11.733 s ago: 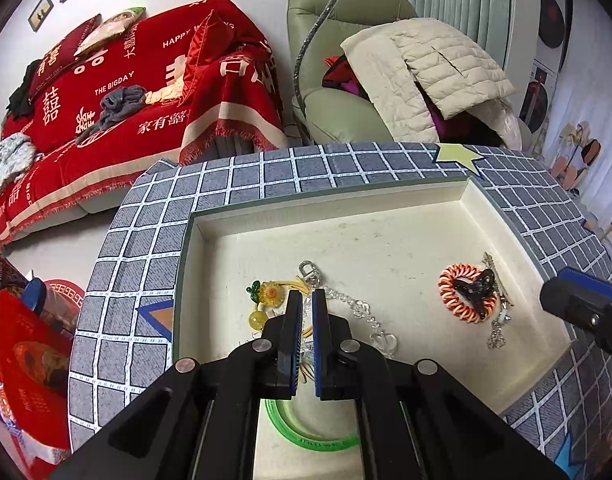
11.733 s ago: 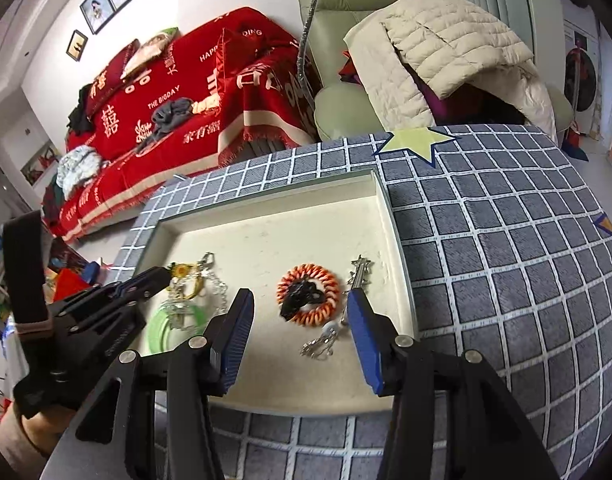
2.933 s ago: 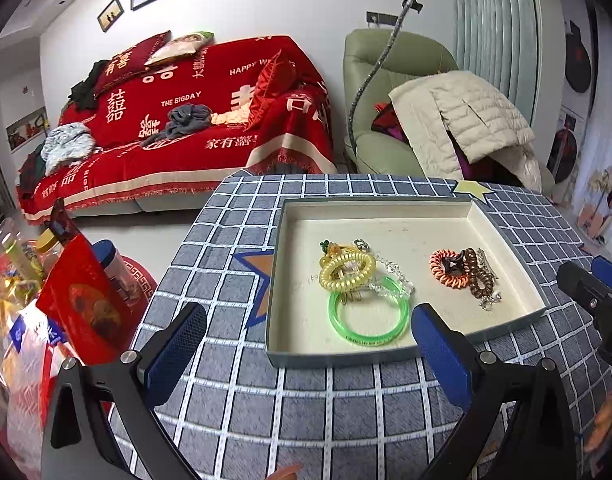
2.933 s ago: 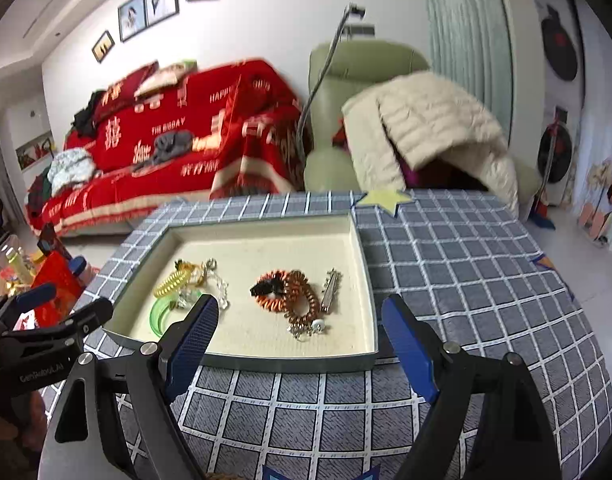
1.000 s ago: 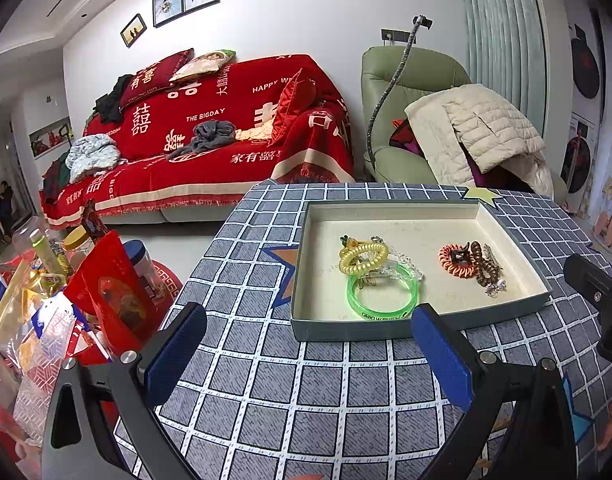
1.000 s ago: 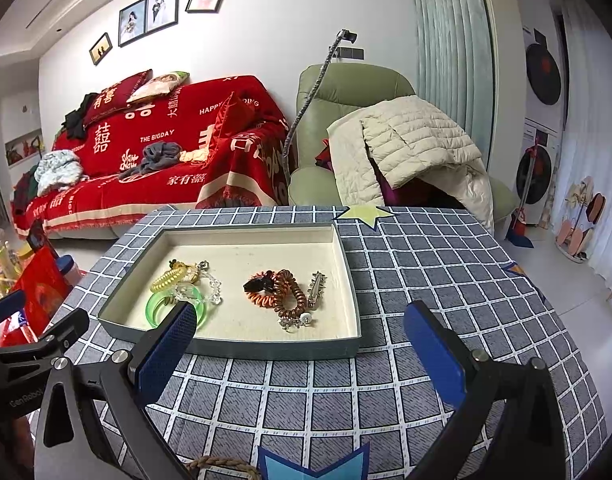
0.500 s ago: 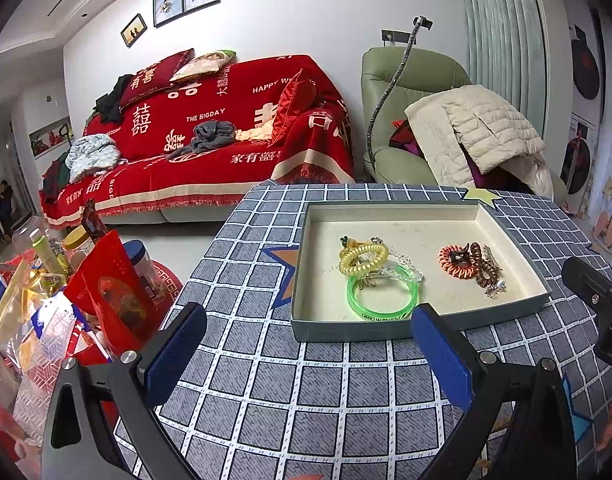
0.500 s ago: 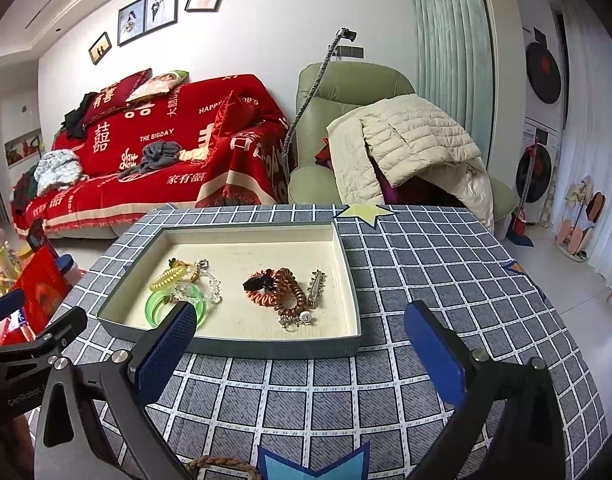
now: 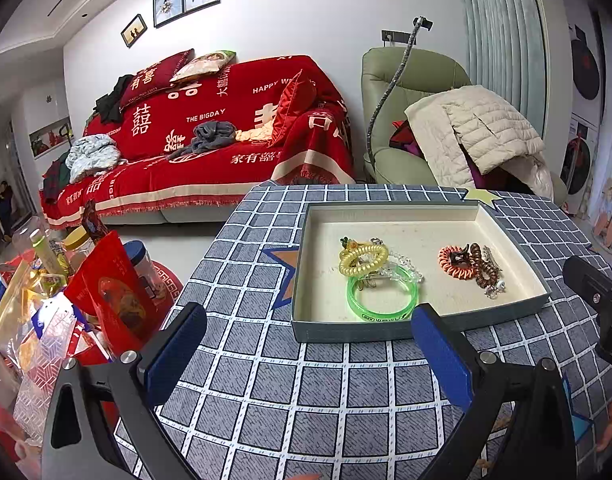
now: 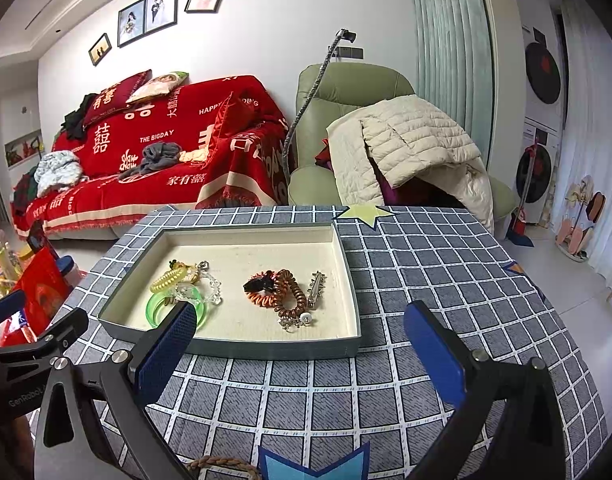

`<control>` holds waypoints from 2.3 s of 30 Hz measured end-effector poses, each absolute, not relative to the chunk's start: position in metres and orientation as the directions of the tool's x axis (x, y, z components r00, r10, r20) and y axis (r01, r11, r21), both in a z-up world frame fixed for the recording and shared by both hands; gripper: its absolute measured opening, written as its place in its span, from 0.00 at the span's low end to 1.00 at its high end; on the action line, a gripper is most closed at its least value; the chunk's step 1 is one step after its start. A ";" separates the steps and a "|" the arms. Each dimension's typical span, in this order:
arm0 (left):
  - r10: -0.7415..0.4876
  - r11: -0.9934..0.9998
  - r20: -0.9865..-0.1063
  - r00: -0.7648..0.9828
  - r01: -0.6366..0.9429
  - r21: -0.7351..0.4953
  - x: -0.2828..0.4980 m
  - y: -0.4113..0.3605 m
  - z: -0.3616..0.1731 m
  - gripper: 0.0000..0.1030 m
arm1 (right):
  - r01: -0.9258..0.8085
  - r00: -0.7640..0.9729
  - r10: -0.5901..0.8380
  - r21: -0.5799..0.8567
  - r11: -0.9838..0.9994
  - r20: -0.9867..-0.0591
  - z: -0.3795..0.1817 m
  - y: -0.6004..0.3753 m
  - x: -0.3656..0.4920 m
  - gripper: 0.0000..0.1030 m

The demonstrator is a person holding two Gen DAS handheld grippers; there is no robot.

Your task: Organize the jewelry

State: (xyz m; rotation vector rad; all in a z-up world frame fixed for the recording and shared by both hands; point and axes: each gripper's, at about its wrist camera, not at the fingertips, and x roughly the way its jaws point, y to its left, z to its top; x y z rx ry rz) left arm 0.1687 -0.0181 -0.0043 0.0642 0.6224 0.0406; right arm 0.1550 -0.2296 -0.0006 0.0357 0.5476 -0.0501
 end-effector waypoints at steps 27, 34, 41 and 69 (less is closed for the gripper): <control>0.059 0.997 -0.579 0.813 -0.019 0.075 0.168 -0.020 -0.002 1.00 | 0.059 0.853 -0.039 0.021 0.998 -0.521 0.000 -0.231 0.155 1.00; 0.058 0.997 -0.578 0.814 -0.019 0.074 0.168 -0.020 -0.002 1.00 | 0.060 0.853 -0.040 0.022 0.998 -0.520 0.002 -0.232 0.155 1.00; 0.053 0.997 -0.580 0.813 -0.015 0.071 0.168 -0.021 0.000 1.00 | 0.059 0.854 -0.040 0.020 0.998 -0.519 0.002 -0.231 0.155 1.00; 0.014 0.999 -0.593 0.805 0.012 0.040 0.171 -0.019 -0.001 1.00 | 0.059 0.854 -0.040 0.021 0.998 -0.519 0.003 -0.232 0.154 1.00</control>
